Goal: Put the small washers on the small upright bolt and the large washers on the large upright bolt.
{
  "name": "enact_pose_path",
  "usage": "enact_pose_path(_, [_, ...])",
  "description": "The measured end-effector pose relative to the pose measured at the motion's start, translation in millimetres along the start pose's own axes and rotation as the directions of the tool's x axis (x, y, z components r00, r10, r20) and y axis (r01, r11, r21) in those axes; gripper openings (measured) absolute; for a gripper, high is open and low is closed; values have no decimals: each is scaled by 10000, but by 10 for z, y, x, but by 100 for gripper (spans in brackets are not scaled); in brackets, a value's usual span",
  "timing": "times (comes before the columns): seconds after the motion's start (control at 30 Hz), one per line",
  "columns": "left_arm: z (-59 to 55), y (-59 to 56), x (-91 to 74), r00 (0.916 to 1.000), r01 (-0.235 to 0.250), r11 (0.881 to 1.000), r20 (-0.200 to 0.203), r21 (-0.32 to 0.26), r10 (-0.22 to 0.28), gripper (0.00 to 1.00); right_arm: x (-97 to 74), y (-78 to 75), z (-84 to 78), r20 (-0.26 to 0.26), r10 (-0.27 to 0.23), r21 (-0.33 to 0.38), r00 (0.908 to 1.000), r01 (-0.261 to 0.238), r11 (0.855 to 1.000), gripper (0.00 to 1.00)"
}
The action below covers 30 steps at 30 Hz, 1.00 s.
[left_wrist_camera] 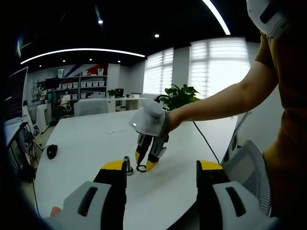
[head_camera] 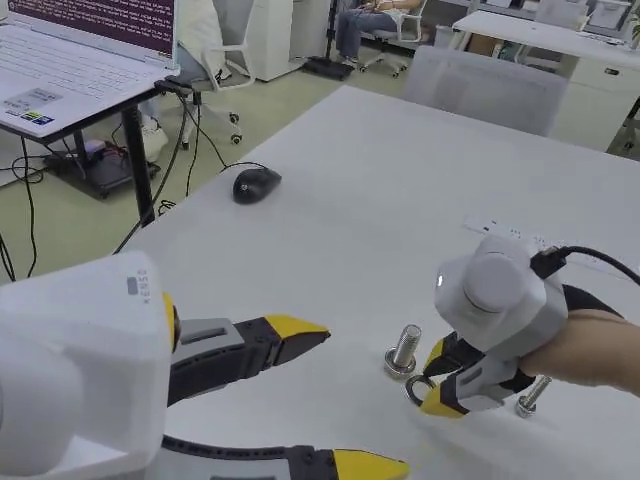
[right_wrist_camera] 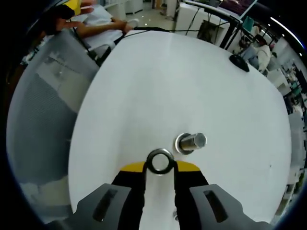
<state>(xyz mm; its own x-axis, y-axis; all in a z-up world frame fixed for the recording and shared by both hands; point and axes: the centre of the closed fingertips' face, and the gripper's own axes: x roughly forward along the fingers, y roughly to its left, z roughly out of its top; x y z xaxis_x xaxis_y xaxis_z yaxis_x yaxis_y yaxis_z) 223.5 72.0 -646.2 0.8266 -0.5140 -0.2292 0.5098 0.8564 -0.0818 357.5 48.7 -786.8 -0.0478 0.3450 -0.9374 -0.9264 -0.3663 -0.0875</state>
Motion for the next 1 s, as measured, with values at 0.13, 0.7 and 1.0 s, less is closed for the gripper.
enact_pose_path(0.13, [19,-15,29,9999,107,9999,22,33,-107,58,-120,-74,24,-8,-163,-65,9999,163,9998,22])
enact_pose_path(0.7, [13,-16,30,10000,86,10000,-18,-33,-86,58,-319,-386,313,240,-790,-546,9966,802,9953,22])
enact_pose_path(1.0, [11,29,11,10000,-30,9999,18,-108,30,58,-207,-418,391,86,-563,-784,9984,568,9953,22])
